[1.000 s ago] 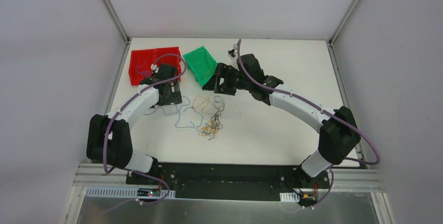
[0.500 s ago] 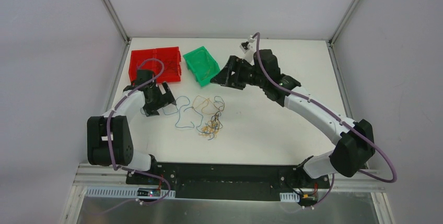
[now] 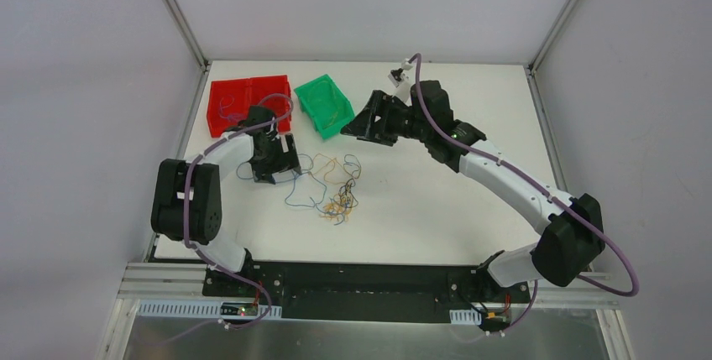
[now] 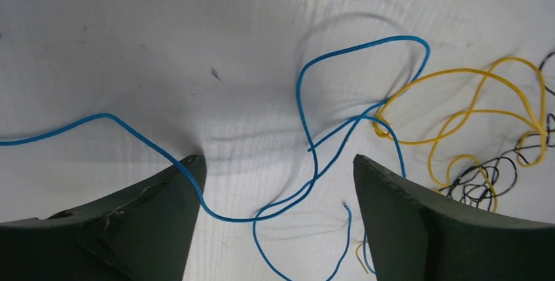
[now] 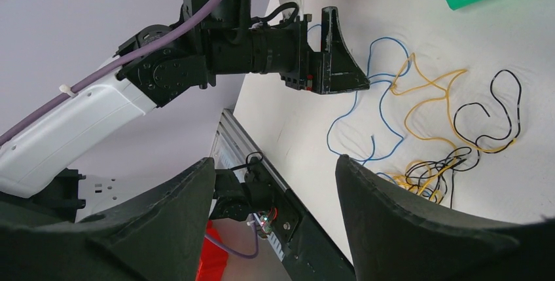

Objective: Untangle the cables
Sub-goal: Pick up the cable at the center of the board.

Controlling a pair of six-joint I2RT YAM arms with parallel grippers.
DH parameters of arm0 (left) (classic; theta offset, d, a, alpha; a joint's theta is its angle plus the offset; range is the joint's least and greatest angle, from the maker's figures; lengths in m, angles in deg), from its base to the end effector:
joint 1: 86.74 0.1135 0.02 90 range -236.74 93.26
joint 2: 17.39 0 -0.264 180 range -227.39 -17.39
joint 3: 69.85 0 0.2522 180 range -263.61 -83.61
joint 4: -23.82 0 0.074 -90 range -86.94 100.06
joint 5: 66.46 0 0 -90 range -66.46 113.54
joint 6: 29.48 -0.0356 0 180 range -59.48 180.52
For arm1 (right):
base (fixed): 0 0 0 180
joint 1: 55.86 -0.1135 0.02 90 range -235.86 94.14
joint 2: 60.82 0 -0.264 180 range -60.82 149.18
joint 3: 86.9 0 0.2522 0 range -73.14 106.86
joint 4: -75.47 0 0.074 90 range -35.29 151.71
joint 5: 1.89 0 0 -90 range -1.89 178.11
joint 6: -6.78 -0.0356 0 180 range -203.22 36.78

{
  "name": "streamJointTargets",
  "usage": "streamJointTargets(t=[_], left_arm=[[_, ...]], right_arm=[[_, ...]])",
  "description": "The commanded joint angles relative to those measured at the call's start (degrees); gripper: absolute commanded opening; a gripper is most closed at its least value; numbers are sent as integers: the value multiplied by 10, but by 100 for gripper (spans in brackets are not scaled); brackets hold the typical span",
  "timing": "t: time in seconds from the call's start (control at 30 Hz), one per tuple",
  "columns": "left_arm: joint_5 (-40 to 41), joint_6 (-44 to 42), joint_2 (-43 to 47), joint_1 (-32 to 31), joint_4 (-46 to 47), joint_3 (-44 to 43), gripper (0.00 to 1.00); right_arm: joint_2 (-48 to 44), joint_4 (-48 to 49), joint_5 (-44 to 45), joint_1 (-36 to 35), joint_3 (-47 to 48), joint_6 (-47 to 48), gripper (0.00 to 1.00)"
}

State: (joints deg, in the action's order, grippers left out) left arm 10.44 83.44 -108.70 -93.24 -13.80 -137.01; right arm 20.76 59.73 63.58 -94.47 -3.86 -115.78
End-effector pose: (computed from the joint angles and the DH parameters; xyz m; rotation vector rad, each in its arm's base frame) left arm 0.3047 -0.0428 0.1785 -0.3066 2.6678 -0.4695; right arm 0.2538 0.2216 0.3548 -0.4344 1.9405 1.2336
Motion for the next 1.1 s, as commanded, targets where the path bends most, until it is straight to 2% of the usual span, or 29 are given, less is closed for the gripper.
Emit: streamJointTargets(t=[0.0, 0.07, 0.23, 0.3, 0.47, 0.53, 0.6, 0.77, 0.9, 1.0, 1.07], left_arm=[[108, -21, -16, -28, -59, -35, 81], [146, -22, -30, -46, -71, -45, 74], [213, -23, -56, -92, -91, -69, 72], [227, -22, -66, -98, -98, -75, 66], [240, -15, -71, -99, -110, -82, 24], [233, -15, -61, -98, -116, -85, 10], [227, -15, -42, -98, -127, -90, 1], [216, -24, 28, -90, -174, -101, 0], [178, -34, 86, -71, -195, -109, 0], [151, -48, 122, -64, -210, -117, 0], [138, -56, 136, -62, -222, -125, 0]], right_arm=[[-12, 17, -13, 2, 7, -10, 71], [-13, 17, -12, 2, 8, -10, 70], [-15, 17, -12, 3, 5, -11, 70], [-16, 17, -12, 4, 4, -11, 70], [-22, 17, -11, 6, -5, -11, 69], [-24, 12, -7, 7, -10, -7, 70], [-17, -6, -2, 7, -10, 3, 70], [38, -52, 49, -4, -14, 39, 73], [111, -85, 111, -54, 8, 92, 72], [154, -61, 119, -88, 20, 114, 67], [179, -1, 97, -105, 18, 134, 66]])
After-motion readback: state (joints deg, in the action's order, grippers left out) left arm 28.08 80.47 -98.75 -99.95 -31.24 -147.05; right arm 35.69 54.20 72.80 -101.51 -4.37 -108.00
